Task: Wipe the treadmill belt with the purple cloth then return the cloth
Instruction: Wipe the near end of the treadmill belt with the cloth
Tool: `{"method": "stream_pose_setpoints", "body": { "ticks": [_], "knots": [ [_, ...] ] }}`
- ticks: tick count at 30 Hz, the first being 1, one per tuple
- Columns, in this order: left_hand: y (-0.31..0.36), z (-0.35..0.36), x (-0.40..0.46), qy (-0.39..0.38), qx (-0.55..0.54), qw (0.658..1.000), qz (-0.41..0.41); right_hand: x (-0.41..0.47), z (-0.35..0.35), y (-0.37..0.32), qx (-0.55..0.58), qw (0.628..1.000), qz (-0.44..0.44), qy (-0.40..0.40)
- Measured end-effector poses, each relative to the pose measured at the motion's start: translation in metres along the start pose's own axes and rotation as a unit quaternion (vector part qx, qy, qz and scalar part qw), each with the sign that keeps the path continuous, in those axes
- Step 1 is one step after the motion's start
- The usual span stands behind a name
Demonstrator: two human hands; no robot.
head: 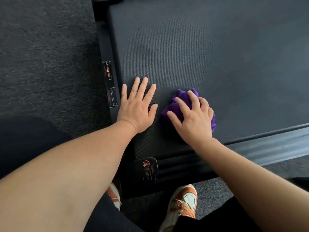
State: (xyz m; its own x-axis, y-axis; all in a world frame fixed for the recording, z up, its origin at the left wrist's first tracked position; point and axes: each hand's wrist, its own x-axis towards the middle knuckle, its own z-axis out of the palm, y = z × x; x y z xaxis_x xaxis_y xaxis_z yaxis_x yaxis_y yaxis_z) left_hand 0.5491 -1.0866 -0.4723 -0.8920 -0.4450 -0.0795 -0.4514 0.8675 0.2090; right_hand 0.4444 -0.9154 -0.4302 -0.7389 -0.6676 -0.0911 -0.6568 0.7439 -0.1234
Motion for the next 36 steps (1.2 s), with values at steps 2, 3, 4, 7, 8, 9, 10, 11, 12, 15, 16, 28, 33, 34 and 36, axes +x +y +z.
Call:
{"method": "stream_pose_setpoints", "body": {
  "ticks": [2,3,4,7,8,9,10,11,12,15,16,28,33,34,36],
  "knots": [
    [0.000,0.000,0.000,0.004,0.001,1.000,0.000,-0.015,0.004,0.001,-0.002,0.997,-0.076,0.007],
    [0.001,0.000,0.000,0.003,0.002,1.000,0.001,-0.023,0.005,0.003,0.000,0.995,-0.094,0.009],
    [0.001,-0.001,0.000,0.000,0.001,1.000,0.001,-0.029,0.007,0.006,0.001,0.995,-0.097,0.009],
    [0.002,-0.003,0.000,-0.012,-0.001,1.000,-0.003,-0.039,0.006,0.015,0.001,0.999,-0.035,0.008],
    [0.002,-0.003,0.000,-0.014,-0.001,1.000,-0.004,-0.038,0.005,0.018,0.003,1.000,0.001,0.012],
    [0.002,-0.004,-0.001,-0.016,-0.001,1.000,-0.007,-0.036,0.003,0.022,0.006,0.999,0.039,0.015],
    [0.002,-0.005,-0.001,-0.018,-0.003,1.000,-0.007,-0.032,0.002,0.027,0.011,0.997,0.077,0.015],
    [0.004,-0.007,-0.002,-0.017,-0.004,1.000,-0.004,-0.026,-0.001,0.032,0.017,0.993,0.113,0.012],
    [0.007,-0.008,-0.002,-0.016,-0.006,1.000,0.005,-0.020,-0.003,0.038,0.024,0.989,0.145,0.007],
    [0.023,-0.009,0.002,-0.011,-0.011,0.999,0.049,0.000,-0.009,0.048,0.038,0.979,0.201,0.002],
    [0.028,-0.008,0.005,-0.012,-0.012,0.998,0.065,0.005,-0.011,0.048,0.040,0.978,0.205,0.001],
    [0.058,-0.001,0.044,-0.048,0.007,0.994,0.097,-0.024,-0.004,0.055,0.001,0.999,0.039,0.014],
    [0.058,-0.003,0.045,-0.057,0.001,0.994,0.090,-0.011,-0.014,0.078,0.004,0.991,0.127,0.029],
    [0.058,-0.004,0.045,-0.059,0.003,0.994,0.092,-0.007,-0.015,0.078,0.012,0.986,0.161,0.032],
    [0.058,-0.005,0.046,-0.066,0.015,0.992,0.108,0.002,-0.016,0.071,0.037,0.974,0.223,0.020]
  ]
}}
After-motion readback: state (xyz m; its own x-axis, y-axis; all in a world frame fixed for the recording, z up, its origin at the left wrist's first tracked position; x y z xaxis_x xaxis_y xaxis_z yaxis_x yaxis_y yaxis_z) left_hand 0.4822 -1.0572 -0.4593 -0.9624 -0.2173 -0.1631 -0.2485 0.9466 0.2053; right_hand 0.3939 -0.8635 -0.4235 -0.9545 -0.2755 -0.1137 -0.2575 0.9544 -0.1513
